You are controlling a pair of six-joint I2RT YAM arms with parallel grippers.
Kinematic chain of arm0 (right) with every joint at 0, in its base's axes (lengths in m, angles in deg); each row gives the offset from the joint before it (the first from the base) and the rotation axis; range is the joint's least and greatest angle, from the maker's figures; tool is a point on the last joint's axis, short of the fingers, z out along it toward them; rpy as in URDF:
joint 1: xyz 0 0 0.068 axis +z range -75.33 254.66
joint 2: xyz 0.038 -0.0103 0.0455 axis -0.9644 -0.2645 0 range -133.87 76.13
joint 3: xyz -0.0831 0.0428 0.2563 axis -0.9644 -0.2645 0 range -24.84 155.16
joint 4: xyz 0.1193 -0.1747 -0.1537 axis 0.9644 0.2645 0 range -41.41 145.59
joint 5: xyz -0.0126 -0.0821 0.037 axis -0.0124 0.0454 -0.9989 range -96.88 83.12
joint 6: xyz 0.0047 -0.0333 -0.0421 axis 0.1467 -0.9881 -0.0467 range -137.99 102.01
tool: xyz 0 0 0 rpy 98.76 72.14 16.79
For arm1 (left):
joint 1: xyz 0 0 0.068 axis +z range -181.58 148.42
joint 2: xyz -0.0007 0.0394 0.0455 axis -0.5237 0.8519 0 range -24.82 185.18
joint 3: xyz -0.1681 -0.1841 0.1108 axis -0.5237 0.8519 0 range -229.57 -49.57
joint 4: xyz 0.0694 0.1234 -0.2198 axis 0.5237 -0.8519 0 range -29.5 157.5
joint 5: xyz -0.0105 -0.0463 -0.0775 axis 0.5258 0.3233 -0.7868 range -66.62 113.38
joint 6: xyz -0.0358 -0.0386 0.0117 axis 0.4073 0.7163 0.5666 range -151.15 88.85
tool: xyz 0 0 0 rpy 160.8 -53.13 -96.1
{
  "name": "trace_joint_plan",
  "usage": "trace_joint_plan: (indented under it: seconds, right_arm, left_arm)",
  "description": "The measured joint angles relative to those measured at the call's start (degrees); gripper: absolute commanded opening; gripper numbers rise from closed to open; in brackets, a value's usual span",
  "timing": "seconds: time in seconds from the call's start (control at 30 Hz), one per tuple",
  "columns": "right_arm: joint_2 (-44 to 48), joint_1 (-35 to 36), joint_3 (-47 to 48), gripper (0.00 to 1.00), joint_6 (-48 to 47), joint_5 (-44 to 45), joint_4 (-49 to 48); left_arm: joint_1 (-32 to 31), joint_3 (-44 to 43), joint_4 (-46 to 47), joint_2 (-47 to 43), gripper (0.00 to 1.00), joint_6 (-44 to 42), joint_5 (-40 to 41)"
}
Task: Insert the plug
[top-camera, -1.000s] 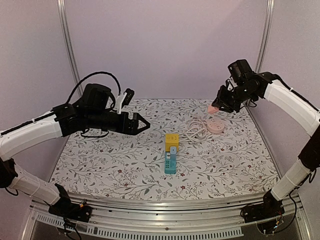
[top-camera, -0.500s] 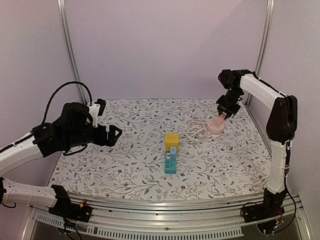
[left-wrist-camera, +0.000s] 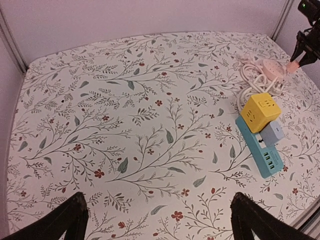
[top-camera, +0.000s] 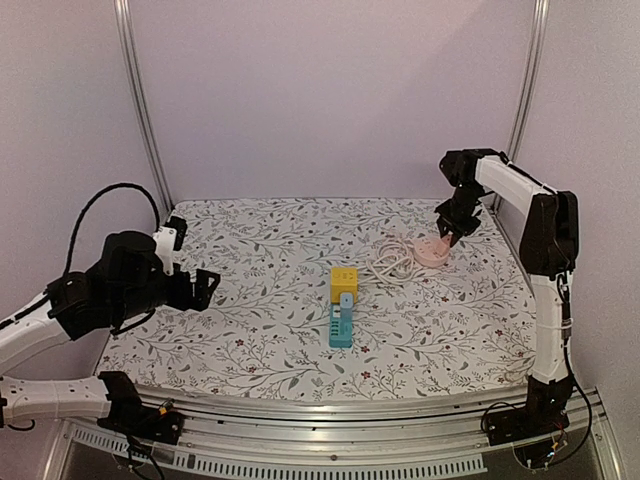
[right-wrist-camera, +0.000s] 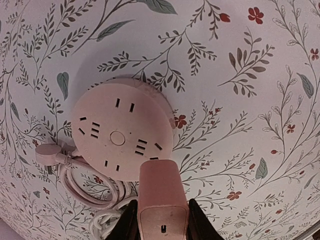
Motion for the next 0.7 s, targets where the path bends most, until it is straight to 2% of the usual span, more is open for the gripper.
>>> trace_joint_plan:
  seconds: [0.7]
  right_arm:
    - [-2.6,-0.02,0.07,0.0,7.67,0.44,-4.55]
  left_arm:
    - [0.0,0.92,-2.03,-2.14,1.0,-1.53,1.09]
